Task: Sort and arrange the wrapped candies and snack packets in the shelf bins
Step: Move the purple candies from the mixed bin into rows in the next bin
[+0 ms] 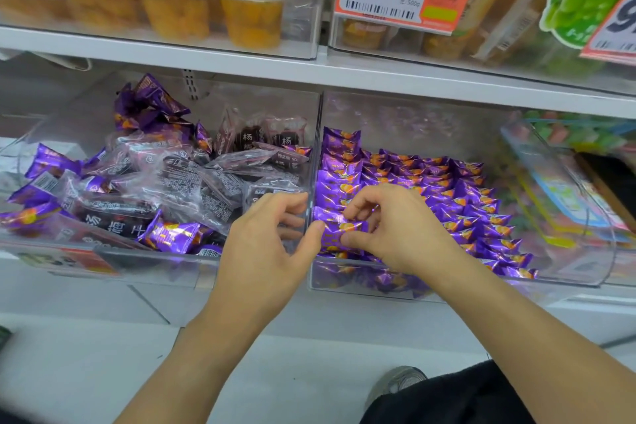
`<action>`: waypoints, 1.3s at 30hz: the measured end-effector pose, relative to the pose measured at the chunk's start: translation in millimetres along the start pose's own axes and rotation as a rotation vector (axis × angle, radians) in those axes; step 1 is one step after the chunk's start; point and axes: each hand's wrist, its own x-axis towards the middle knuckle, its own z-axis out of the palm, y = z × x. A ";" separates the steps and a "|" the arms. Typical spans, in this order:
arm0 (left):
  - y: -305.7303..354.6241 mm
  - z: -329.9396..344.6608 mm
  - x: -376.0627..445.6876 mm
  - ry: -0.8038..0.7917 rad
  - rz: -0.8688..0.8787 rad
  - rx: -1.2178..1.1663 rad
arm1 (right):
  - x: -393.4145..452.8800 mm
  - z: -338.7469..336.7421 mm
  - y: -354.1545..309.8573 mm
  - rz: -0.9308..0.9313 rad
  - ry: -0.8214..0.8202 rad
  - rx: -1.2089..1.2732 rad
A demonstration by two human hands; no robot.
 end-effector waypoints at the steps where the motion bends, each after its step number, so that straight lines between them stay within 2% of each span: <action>1: 0.2 0.0 -0.1 0.001 -0.002 0.004 | -0.1 1.2 -1.5 -0.013 -0.008 -0.009; 5: 0.9 -0.3 -0.4 0.002 -0.014 0.006 | 0.3 0.0 -4.9 -0.038 -0.057 -0.083; 9: 1.3 -0.8 -0.7 -0.004 -0.021 0.003 | 1.8 -1.4 -5.6 -0.053 -0.014 -0.091; 14: 1.3 -0.9 -1.3 -0.013 -0.021 -0.006 | 0.2 1.4 -2.5 0.010 -0.035 -0.141; 20: 0.9 -1.3 -0.9 -0.014 -0.011 0.000 | -1.0 -4.6 -3.6 0.059 -0.029 -0.043; 27: 2.7 -1.5 -1.4 -0.012 -0.009 0.012 | -0.3 -4.8 -4.0 0.008 0.050 -0.069; 32: 3.6 -1.8 -2.0 -0.008 -0.009 0.002 | -0.4 0.7 -4.6 0.034 0.004 -0.125; 39: 4.3 -2.3 -1.8 -0.013 -0.016 0.009 | -0.1 -1.3 -10.1 -0.005 0.050 -0.152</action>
